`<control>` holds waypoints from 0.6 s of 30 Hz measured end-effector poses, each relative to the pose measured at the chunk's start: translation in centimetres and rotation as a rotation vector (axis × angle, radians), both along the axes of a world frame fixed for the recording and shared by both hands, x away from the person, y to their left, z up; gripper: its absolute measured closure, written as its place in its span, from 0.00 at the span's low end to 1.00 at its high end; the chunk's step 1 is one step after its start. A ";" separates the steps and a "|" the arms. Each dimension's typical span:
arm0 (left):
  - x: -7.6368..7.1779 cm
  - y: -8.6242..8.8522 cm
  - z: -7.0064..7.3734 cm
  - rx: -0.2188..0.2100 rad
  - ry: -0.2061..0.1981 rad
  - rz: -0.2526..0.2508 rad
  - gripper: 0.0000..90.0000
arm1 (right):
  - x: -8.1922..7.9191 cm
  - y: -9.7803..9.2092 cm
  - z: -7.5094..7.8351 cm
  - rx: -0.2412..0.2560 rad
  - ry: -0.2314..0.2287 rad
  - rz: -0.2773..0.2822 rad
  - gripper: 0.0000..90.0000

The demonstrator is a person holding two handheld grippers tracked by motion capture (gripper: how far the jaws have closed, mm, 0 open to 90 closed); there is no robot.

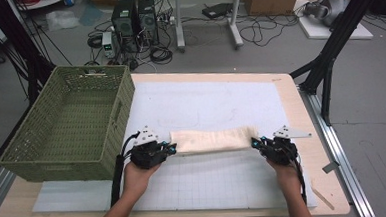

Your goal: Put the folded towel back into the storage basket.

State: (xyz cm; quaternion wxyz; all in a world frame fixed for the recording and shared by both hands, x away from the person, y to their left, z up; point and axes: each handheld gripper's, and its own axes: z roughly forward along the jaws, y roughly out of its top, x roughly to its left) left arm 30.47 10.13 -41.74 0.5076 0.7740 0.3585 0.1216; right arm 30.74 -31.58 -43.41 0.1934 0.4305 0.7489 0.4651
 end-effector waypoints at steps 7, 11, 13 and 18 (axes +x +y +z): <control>-0.9 0.8 0.9 -0.040 -0.045 -0.027 0.92 | -0.2 0.0 0.6 0.002 -0.065 0.035 0.90; -1.4 1.5 1.4 -0.065 -0.082 -0.034 0.92 | -0.3 0.3 1.1 -0.012 -0.102 0.054 0.90; -1.6 1.9 1.6 -0.077 -0.095 -0.036 0.92 | -0.5 0.6 1.6 0.008 -0.121 0.068 0.90; -2.0 3.0 2.4 -0.112 -0.131 -0.040 0.92 | -0.5 1.2 2.6 0.014 -0.151 0.081 0.90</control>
